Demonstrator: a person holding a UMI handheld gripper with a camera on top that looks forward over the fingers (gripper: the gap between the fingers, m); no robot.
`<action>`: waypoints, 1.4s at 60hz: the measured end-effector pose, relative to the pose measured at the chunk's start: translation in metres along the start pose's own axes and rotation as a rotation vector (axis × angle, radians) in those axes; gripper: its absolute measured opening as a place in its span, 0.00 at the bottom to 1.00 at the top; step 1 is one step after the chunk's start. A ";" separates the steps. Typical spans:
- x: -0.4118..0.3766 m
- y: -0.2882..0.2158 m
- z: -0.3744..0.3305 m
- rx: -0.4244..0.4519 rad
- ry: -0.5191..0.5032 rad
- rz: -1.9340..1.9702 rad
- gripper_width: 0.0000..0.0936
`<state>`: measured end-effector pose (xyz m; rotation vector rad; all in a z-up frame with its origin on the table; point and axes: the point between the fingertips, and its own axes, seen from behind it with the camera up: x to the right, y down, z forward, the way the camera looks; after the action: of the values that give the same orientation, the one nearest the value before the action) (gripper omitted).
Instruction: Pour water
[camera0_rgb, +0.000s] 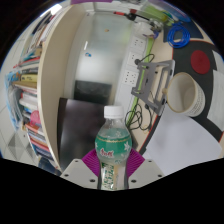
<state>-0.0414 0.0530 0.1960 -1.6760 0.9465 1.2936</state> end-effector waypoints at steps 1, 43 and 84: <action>-0.001 -0.003 0.000 -0.004 -0.012 0.047 0.32; 0.036 -0.083 -0.008 -0.016 -0.171 0.934 0.32; -0.015 -0.254 -0.088 0.230 0.233 -1.226 0.32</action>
<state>0.2185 0.0757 0.2622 -1.7310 0.0459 0.1612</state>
